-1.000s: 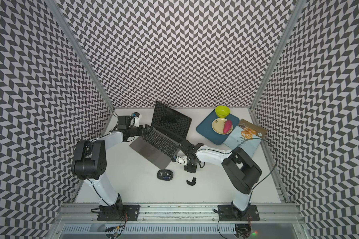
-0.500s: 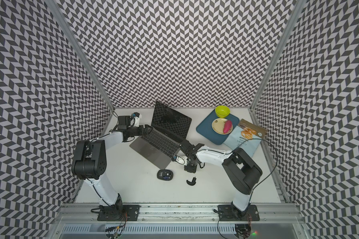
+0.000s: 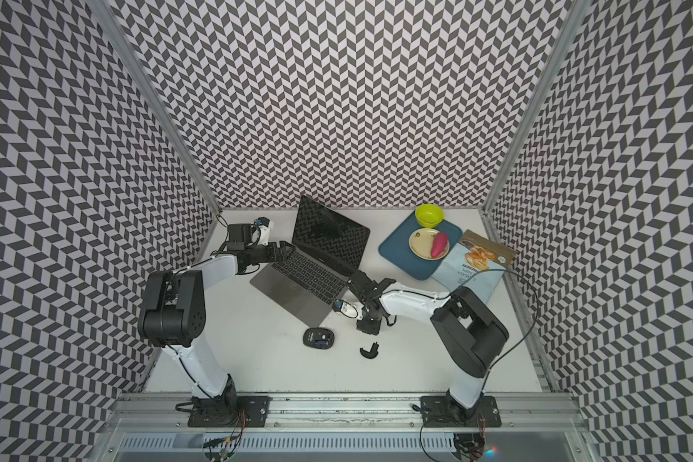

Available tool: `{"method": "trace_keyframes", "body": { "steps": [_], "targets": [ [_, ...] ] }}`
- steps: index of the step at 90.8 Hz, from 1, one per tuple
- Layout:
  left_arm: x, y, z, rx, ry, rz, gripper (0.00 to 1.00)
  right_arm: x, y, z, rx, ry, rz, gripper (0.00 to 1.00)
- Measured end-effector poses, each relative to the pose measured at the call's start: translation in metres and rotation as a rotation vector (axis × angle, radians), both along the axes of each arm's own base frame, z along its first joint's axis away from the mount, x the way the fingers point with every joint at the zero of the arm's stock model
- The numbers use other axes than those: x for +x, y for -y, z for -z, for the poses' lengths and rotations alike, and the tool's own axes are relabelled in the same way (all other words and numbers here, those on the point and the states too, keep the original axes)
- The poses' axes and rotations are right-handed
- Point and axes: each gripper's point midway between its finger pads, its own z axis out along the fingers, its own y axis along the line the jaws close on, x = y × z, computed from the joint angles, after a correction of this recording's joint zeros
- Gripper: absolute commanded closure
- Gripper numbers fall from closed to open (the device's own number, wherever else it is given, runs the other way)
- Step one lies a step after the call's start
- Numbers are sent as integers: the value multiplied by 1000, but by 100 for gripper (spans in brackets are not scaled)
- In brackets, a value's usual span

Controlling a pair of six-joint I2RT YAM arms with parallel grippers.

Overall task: Insert the wireless mouse receiver into the laptop
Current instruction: Pick up the USB plug at the center of the board.

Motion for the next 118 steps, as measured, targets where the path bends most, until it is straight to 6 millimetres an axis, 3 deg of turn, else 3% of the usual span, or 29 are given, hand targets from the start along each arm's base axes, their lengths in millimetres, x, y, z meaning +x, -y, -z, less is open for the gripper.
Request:
{"method": "trace_keyframes", "body": {
  "steps": [25,56,76,93,118],
  "targets": [
    [0,0,0,1,0,-1,5,-2,-2,0,13,-18,3,84],
    [0,-1,0,3,1,-4,5,1,-21,-4,79,-68,19,84],
    [1,-7,0,3,1,-16,5,25,-38,-13,117,-44,111,82],
    [2,-12,1,4,-1,-28,5,42,-37,-5,95,-20,202,82],
    [5,-27,17,2,-37,-63,5,66,-44,-5,106,43,310,81]
  ]
}}
